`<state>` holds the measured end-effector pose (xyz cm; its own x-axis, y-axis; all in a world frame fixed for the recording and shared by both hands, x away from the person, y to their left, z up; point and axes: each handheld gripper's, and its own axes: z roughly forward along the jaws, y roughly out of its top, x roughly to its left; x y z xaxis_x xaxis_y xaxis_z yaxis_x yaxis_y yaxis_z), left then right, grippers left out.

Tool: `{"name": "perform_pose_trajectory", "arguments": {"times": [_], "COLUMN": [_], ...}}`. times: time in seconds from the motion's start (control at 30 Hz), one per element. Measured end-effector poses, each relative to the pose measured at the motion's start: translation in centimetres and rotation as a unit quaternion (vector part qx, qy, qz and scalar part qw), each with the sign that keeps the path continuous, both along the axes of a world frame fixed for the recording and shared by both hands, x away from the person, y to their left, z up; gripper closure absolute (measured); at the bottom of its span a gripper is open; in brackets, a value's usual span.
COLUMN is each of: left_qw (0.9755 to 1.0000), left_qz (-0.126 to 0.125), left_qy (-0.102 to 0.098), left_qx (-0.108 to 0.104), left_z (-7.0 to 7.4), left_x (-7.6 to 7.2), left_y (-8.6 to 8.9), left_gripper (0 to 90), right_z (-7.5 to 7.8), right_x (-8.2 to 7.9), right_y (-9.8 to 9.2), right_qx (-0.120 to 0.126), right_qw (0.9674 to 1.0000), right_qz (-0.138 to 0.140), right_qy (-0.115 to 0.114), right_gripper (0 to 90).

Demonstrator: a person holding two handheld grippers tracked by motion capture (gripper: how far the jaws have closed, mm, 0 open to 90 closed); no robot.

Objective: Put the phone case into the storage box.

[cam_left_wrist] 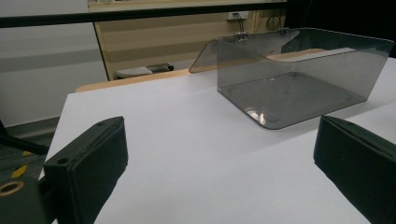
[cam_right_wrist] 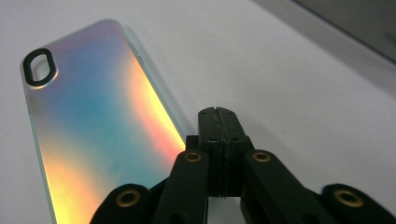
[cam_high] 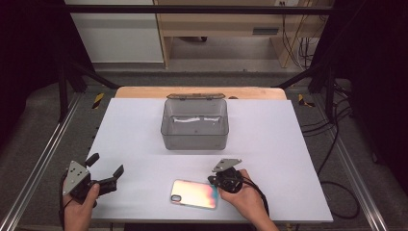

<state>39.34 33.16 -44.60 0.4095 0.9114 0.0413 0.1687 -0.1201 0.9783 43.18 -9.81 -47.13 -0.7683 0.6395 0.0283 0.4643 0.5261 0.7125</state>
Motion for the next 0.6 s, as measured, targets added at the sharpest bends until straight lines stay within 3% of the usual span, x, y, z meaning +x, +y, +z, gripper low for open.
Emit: {"name": "perform_pose_trajectory", "arguments": {"times": [0.07,0.17,0.2,0.23,0.27,0.3,0.33,0.4,0.6], "left_qw": [1.0,0.9997,0.9997,0.9995,0.9993,0.9993,0.9992,0.999,0.999], "left_qz": [0.008,0.019,0.019,0.026,0.03,0.03,0.032,0.036,0.032], "left_qy": [-0.002,-0.009,-0.009,-0.011,-0.011,-0.011,-0.011,-0.007,-0.007], "left_qx": [-0.003,-0.009,-0.009,-0.017,-0.02,-0.02,-0.023,-0.025,-0.029], "left_z": [0.0,0.2,0.2,0.3,0.4,0.4,0.4,0.3,0.3], "left_x": [-0.2,-0.5,-0.5,-0.5,-0.5,-0.5,-0.5,-0.5,-0.6], "left_y": [0.3,0.8,0.8,1.1,1.2,1.2,1.3,1.5,1.5], "left_gripper": [3.0,2.8,2.9,2.8,2.8,2.8,2.8,2.9,2.8], "right_z": [0.6,1.4,1.4,1.3,1.0,1.0,0.5,0.0,-1.0], "right_x": [-0.4,-1.2,-1.2,-1.7,-1.9,-1.9,-2.1,-2.3,-2.3], "right_y": [-0.7,-1.0,-1.0,-0.8,-0.6,-0.6,-0.3,0.1,1.4], "right_qx": [0.029,0.065,0.065,0.074,0.073,0.073,0.066,0.05,0.018], "right_qw": [0.9994,0.9962,0.9962,0.994,0.993,0.993,0.9921,0.991,0.9895], "right_qz": [-0.002,0.034,0.034,0.066,0.078,0.078,0.095,0.118,0.141], "right_qy": [-0.021,-0.046,-0.046,-0.047,-0.05,-0.05,-0.048,-0.04,-0.028], "right_gripper": [75.2,44.2,44.2,27.9,20.6,20.6,12.1,7.4,10.1]}}
